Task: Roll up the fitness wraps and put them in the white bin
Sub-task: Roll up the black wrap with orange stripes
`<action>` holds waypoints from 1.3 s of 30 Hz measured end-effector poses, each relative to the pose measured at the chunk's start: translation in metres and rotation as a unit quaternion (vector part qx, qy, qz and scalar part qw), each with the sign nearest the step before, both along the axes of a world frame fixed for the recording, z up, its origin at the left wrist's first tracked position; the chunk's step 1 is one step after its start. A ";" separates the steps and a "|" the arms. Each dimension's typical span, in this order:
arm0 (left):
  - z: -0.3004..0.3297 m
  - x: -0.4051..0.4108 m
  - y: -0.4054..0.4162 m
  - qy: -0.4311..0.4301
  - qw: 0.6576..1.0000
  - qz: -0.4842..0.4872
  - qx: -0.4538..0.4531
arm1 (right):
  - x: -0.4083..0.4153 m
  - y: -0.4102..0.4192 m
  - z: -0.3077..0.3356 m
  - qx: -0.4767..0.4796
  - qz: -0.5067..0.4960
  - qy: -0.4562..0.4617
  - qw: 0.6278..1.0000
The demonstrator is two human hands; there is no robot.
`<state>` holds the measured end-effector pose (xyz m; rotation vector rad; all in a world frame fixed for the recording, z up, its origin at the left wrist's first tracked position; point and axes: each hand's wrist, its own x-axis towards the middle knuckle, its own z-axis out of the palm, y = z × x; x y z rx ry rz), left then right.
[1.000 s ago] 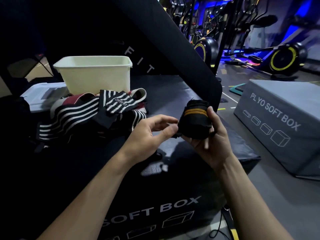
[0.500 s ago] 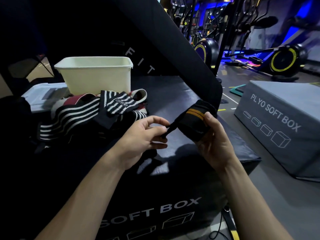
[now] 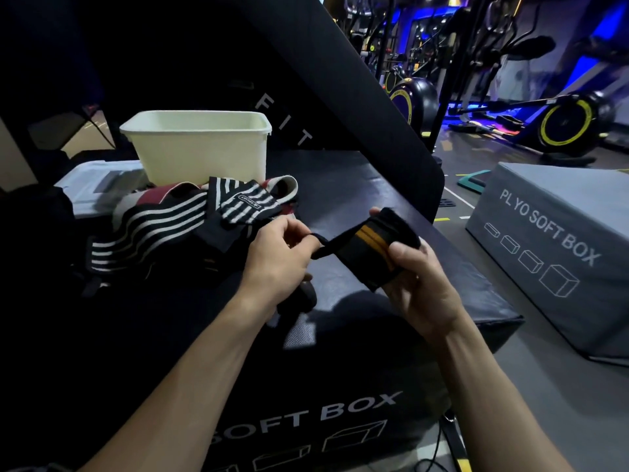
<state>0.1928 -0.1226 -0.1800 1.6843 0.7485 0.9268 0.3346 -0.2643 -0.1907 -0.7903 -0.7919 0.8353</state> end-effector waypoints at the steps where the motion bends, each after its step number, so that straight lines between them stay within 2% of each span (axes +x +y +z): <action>1: 0.000 0.001 0.001 -0.003 1.000 0.011 0.002 | 0.000 0.001 -0.001 -0.004 -0.003 -0.019 1.000; 6: -0.002 -0.003 0.006 0.006 1.000 -0.002 0.015 | 0.008 0.001 -0.003 -0.042 -0.071 -0.143 0.986; 9: 0.003 -0.009 0.006 -0.002 0.999 -0.044 -0.015 | 0.011 -0.003 -0.003 -0.073 -0.149 -0.252 0.953; 12: 0.008 -0.015 0.005 -0.036 0.993 -0.110 -0.025 | 0.012 -0.003 -0.006 -0.094 -0.183 -0.317 0.926; 15: 0.008 -0.020 0.009 -0.054 0.987 -0.142 0.044 | 0.009 0.000 -0.010 -0.122 -0.191 -0.378 0.898; 18: 0.007 -0.021 0.012 -0.024 0.977 -0.157 0.143 | 0.004 0.003 -0.012 -0.121 -0.214 -0.470 0.848; 20: 0.006 -0.022 0.011 -0.021 0.973 -0.159 0.165 | 0.000 0.005 -0.010 -0.125 -0.217 -0.503 0.827; 30: 0.010 -0.022 0.003 -0.103 0.981 -0.119 0.110 | -0.010 0.012 -0.006 -0.131 -0.258 -0.484 0.826; 35: 0.004 -0.017 -0.005 -0.044 0.990 -0.038 0.125 | -0.013 0.020 -0.007 -0.114 -0.359 -0.483 0.791; 37: 0.000 -0.014 -0.010 -0.044 0.996 -0.023 0.080 | -0.015 0.023 -0.006 -0.105 -0.391 -0.458 0.792; 39: -0.003 -0.010 -0.015 -0.066 0.997 -0.028 -0.019 | -0.019 0.025 -0.005 -0.093 -0.411 -0.424 0.802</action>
